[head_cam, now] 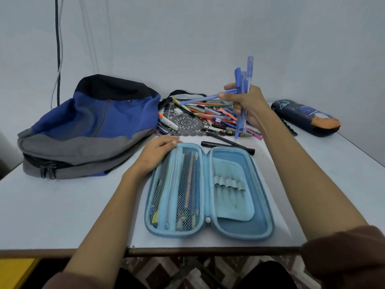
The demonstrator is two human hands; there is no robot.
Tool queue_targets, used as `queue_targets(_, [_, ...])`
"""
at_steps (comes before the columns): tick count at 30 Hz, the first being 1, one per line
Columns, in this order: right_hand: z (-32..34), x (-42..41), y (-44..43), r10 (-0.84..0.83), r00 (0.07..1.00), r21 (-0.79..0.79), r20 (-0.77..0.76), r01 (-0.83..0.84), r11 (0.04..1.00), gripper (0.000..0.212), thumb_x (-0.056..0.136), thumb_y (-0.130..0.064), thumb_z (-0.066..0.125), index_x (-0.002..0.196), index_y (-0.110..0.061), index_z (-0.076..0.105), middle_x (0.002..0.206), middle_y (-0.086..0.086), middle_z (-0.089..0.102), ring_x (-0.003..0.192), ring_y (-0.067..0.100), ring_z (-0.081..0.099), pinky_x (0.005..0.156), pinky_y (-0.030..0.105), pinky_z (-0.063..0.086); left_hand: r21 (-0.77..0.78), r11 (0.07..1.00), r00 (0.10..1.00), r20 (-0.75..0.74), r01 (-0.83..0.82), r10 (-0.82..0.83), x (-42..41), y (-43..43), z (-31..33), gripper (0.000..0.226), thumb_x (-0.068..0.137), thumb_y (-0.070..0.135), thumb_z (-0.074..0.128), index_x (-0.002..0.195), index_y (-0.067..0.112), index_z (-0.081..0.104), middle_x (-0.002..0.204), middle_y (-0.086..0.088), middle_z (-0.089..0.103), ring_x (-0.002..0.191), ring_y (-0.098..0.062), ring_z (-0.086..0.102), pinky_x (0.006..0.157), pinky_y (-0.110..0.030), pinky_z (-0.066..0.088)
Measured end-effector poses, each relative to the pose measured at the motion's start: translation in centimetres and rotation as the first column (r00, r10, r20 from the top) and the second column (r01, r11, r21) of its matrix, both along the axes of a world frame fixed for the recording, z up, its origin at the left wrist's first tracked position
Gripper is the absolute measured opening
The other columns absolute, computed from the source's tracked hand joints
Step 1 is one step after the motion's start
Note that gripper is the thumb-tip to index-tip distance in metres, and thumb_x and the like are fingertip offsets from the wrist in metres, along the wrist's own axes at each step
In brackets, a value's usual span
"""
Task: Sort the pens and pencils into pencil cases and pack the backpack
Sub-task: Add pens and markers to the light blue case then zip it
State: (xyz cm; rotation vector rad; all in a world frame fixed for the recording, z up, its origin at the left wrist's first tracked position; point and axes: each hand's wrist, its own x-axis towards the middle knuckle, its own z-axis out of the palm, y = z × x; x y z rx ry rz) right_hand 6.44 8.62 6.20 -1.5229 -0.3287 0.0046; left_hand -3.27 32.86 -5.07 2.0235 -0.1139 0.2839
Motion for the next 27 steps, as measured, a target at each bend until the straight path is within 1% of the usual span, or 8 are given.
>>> queue_targets(5, [-0.7, -1.7, -1.5, 0.06, 0.986, 0.288, -0.157, -0.013, 0.957, 0.014, 0.08, -0.007, 0.075, 0.084, -0.005, 0.061, 0.064, 0.003, 0.055, 0.039, 0.006, 0.028, 0.037, 0.017, 0.029, -0.036, 0.999, 0.997, 0.065, -0.036, 0.038, -0.8, 0.0, 0.0, 0.02, 0.094, 0.006, 0.059, 0.107, 0.007, 0.073, 0.118, -0.003, 0.067, 0.115, -0.013, 0.058, 0.104, -0.029, 0.041])
queue_targets(8, [-1.6, -2.9, -1.9, 0.037, 0.981, 0.122, -0.192, -0.014, 0.992, 0.016, 0.085, -0.011, 0.072, 0.089, -0.001, 0.06, 0.069, 0.007, 0.068, 0.037, 0.006, 0.029, 0.036, 0.018, 0.03, -0.036, 0.998, 0.995, 0.081, -0.057, 0.06, -1.1, 0.0, 0.1, 0.016, 0.092, 0.01, 0.062, 0.103, 0.014, 0.074, 0.115, 0.001, 0.068, 0.11, -0.008, 0.059, 0.102, -0.029, 0.043])
queue_targets(12, [-2.9, -3.6, -2.0, 0.013, 0.978, -0.144, -0.207, -0.043, 0.989, 0.015, 0.086, -0.005, 0.069, 0.087, -0.002, 0.054, 0.074, 0.014, 0.066, 0.036, 0.008, 0.03, 0.036, 0.019, 0.03, -0.047, 0.996, 0.996, 0.046, -0.074, 0.076, -1.5, -0.3, 0.3, 0.012, 0.089, 0.026, 0.069, 0.098, 0.023, 0.076, 0.11, 0.012, 0.07, 0.113, -0.01, 0.06, 0.103, -0.036, 0.045])
queue_targets(15, [-3.2, -4.2, -1.7, -0.009, 0.98, -0.3, -0.198, -0.052, 0.953, 0.014, 0.088, -0.001, 0.065, 0.093, 0.0, 0.052, 0.064, 0.012, 0.062, 0.035, 0.009, 0.03, 0.036, 0.018, 0.029, -0.05, 0.995, 0.995, 0.039, -0.086, 0.088, -1.9, -0.6, 0.6, 0.012, 0.088, 0.028, 0.07, 0.098, 0.029, 0.075, 0.113, 0.007, 0.07, 0.119, -0.009, 0.057, 0.105, -0.035, 0.044])
queue_targets(18, [-3.7, -4.5, -1.2, -0.043, 0.988, -0.408, -0.148, -0.022, 0.913, 0.015, 0.089, -0.001, 0.062, 0.099, -0.003, 0.052, 0.073, 0.019, 0.062, 0.033, 0.01, 0.032, 0.037, 0.02, 0.03, -0.035, 0.991, 0.989, 0.058, -0.133, 0.135, -2.1, -0.7, 0.8, 0.014, 0.087, 0.027, 0.071, 0.099, 0.034, 0.074, 0.111, 0.005, 0.071, 0.114, -0.009, 0.06, 0.103, -0.037, 0.046])
queue_targets(20, [-4.0, -4.5, -0.9, -0.059, 0.992, -0.425, -0.114, 0.005, 0.905, 0.015, 0.089, -0.001, 0.062, 0.098, -0.005, 0.051, 0.078, 0.022, 0.06, 0.034, 0.012, 0.032, 0.038, 0.021, 0.03, 0.033, 0.987, 0.983, 0.103, -0.157, 0.153, -2.3, -0.9, 1.0, 0.018, 0.086, 0.03, 0.072, 0.102, 0.038, 0.072, 0.112, 0.009, 0.069, 0.117, -0.01, 0.059, 0.105, -0.037, 0.043])
queue_targets(23, [-4.2, -4.4, -0.9, -0.081, 0.992, -0.404, -0.101, 0.034, 0.914, 0.016, 0.089, -0.001, 0.062, 0.097, -0.006, 0.05, 0.077, 0.02, 0.056, 0.033, 0.01, 0.031, 0.037, 0.02, 0.029, 0.197, 0.98, 0.985, 0.174, -0.038, 0.003, -3.0, -2.1, 2.0, 0.038, 0.079, 0.048, 0.066, 0.116, 0.037, 0.067, 0.129, 0.016, 0.06, 0.134, -0.002, 0.041, 0.12, -0.043, 0.018])
queue_targets(27, [-4.2, -5.0, -1.1, 0.024, 0.989, -0.504, -0.147, -0.096, 0.859, 0.008, 0.092, -0.004, 0.061, 0.09, -0.004, 0.053, 0.043, -0.003, 0.054, 0.04, 0.013, 0.03, 0.04, 0.02, 0.028, 0.576, 0.806, 0.973, 0.079, 0.132, -0.217, -3.9, -4.7, 3.3, 0.064, 0.075, 0.073, 0.041, 0.129, 0.043, 0.056, 0.149, 0.017, 0.041, 0.145, -0.002, 0.019, 0.119, -0.047, -0.002])
